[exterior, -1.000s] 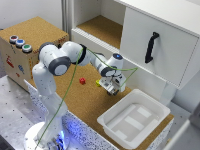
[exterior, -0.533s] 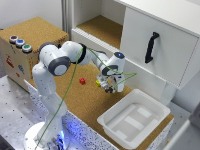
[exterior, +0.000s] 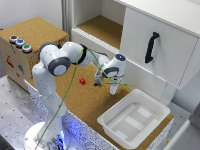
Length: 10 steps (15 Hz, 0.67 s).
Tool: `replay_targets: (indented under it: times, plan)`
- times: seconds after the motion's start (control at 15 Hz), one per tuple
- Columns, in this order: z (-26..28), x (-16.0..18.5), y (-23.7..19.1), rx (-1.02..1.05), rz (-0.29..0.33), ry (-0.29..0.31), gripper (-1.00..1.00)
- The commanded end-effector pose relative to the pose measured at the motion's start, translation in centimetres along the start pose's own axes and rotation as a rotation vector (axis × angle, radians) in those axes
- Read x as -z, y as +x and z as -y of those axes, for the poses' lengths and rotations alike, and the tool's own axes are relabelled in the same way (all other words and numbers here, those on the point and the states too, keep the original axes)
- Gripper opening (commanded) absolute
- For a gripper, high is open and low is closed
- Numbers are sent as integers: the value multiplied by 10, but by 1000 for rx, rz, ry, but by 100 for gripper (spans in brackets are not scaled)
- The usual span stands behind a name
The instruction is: Grasp the purple block and rotate it right
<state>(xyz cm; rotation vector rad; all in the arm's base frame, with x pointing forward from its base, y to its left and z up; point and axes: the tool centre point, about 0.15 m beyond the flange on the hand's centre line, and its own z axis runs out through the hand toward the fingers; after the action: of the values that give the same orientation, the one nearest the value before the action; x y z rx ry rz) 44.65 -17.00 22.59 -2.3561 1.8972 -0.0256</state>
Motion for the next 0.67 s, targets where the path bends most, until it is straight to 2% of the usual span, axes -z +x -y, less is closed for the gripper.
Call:
replay_targets:
  times: [0.0,0.07,0.2,0.27,0.4,0.6]
  plan:
    - [15,-6,12,-164,44,127,-100]
    - [24,-2,17,-165,36,128,-100]
    - [35,-1,23,-156,64,103,-100]
    - [37,1,24,-139,62,60,100]
    - [32,2,21,-116,68,22,100]
    - [17,8,4,-66,88,33,100]
